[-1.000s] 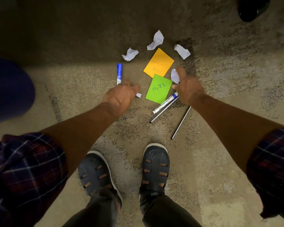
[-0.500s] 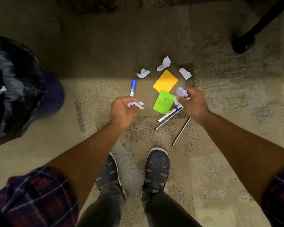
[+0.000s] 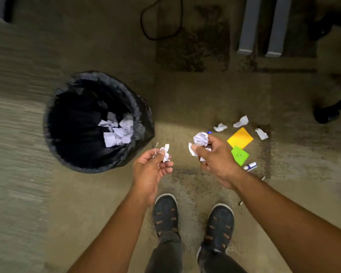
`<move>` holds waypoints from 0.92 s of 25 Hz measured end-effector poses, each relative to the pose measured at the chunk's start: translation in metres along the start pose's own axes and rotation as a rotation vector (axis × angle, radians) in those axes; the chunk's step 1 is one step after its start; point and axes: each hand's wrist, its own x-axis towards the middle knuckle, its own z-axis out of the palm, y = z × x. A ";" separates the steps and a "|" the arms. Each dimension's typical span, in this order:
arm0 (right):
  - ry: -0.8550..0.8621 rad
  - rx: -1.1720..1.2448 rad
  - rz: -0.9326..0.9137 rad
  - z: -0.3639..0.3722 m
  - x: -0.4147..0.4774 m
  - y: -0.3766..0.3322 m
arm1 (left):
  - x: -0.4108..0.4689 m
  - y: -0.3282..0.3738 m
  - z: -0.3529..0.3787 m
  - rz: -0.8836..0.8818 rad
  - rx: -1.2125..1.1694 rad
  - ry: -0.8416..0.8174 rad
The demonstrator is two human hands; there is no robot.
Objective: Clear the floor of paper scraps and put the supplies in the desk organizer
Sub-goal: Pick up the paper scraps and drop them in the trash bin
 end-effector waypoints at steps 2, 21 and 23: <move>-0.088 0.017 -0.002 0.048 -0.003 -0.018 | -0.008 0.032 -0.024 0.046 -0.051 0.079; -0.040 0.025 0.271 0.251 0.009 -0.075 | 0.047 0.148 -0.128 -0.172 -0.139 0.429; -0.022 0.041 0.251 0.247 0.008 -0.078 | 0.044 0.150 -0.127 -0.159 -0.149 0.436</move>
